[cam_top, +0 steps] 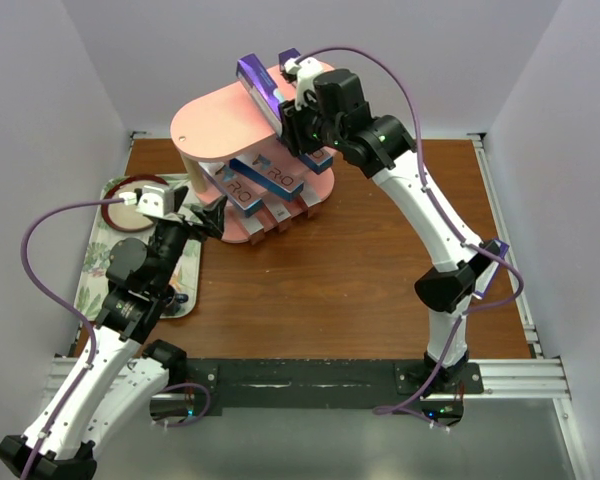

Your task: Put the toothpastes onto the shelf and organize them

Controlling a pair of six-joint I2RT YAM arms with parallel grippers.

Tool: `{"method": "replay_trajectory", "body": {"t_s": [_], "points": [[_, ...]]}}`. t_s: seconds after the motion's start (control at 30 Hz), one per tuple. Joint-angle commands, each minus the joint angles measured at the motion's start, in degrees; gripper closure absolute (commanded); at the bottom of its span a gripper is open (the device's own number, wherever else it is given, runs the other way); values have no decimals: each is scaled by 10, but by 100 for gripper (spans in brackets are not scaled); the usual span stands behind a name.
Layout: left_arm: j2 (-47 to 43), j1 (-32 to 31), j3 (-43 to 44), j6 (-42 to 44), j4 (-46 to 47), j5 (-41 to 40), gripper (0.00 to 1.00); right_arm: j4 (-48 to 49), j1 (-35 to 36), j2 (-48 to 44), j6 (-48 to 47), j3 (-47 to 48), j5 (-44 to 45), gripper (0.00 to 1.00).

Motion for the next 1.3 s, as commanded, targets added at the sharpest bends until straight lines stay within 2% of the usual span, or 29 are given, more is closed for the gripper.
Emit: {"method": "replay_trajectory", "body": {"t_s": [0.0,0.13,0.4,0.73,0.9,0.97,1.0,1.07,1.1,1.2,1.27], "points": [[-2,5,2,-2,22,6,8,74,3,-15,-1,26,30,62],[-3,5,2,-2,22,7,8,87,2,-18,0,17,40,54],[-5,6,3,-2,22,7,8,93,2,-10,-1,18,40,47],[-5,7,2,-3,22,9,8,103,2,-9,8,7,29,59],[-5,7,2,-2,22,8,8,115,2,-3,8,14,23,59],[-5,7,2,-2,22,8,8,114,2,0,9,17,18,50],[-5,7,2,-2,22,8,8,114,2,-1,9,15,16,42],[-6,7,3,-3,22,8,8,117,2,-12,9,10,15,34],[-6,7,3,-2,22,8,8,119,2,-19,9,-1,14,26],[-8,7,2,-3,22,9,8,140,2,-63,11,-43,13,14],[-9,7,3,-3,22,9,8,152,2,-105,12,-65,18,11]]}}
